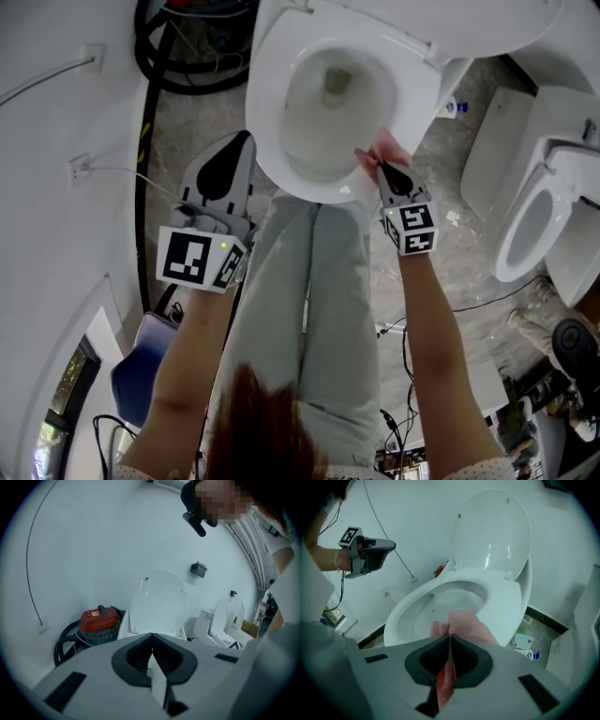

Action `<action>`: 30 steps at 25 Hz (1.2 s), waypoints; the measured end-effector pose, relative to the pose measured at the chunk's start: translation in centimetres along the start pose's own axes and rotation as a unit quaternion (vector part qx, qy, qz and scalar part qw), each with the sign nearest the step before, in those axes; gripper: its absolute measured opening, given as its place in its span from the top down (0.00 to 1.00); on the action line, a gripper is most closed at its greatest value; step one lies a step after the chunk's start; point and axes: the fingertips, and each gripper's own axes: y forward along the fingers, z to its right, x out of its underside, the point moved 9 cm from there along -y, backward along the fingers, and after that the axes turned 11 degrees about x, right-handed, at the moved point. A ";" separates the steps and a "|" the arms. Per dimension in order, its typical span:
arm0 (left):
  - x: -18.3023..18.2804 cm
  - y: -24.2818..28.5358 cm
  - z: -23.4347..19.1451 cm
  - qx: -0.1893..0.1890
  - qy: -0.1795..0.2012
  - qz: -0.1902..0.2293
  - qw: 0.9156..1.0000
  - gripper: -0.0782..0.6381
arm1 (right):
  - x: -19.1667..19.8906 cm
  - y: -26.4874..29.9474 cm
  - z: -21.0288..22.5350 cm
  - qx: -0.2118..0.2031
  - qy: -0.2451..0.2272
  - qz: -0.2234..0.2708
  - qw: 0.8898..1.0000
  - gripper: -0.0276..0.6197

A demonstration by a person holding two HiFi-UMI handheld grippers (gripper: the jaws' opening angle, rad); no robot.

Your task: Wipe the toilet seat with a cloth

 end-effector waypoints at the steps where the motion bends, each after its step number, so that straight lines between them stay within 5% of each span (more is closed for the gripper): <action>1: 0.1 -0.3 0.0 -0.001 -0.001 -0.001 1.000 0.88 | 0.1 -0.1 -0.3 -0.001 0.000 -0.001 1.000 0.93; 30: 1.4 -3.1 -2.4 -0.025 -0.026 0.010 0.999 0.88 | 1.5 -1.0 -7.7 -0.061 -0.029 -0.037 0.997 0.93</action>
